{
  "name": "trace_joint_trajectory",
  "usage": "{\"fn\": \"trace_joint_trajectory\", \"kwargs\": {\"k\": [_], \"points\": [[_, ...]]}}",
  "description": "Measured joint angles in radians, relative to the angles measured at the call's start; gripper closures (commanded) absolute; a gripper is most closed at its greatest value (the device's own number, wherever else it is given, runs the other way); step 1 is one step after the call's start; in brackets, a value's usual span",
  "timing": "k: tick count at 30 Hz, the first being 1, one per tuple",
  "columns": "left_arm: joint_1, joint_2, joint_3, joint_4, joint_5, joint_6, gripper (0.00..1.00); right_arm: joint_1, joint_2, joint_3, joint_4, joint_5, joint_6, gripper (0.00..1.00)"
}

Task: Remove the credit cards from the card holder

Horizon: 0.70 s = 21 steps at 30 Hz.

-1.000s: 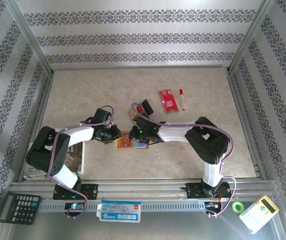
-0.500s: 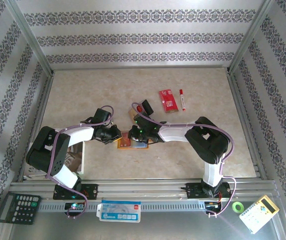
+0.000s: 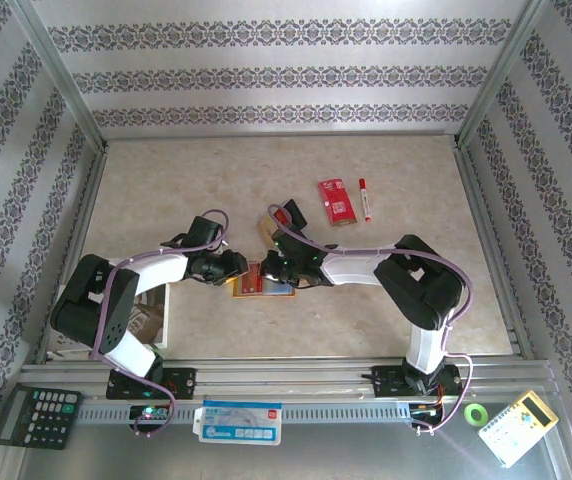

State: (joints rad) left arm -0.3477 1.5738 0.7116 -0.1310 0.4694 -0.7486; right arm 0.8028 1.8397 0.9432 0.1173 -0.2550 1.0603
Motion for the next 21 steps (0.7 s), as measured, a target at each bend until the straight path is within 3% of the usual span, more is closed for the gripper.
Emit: {"fn": "trace_joint_trajectory", "kwargs": {"k": [17, 21], "points": [[0.0, -0.011, -0.001, -0.005, -0.026, 0.0, 0.62, -0.016, -0.086, -0.082, 0.015, 0.048, 0.01, 1.0], [0.001, -0.036, -0.004, -0.015, -0.034, -0.002, 0.56, -0.019, -0.137, -0.114, 0.019, 0.071, -0.007, 1.0]]}}
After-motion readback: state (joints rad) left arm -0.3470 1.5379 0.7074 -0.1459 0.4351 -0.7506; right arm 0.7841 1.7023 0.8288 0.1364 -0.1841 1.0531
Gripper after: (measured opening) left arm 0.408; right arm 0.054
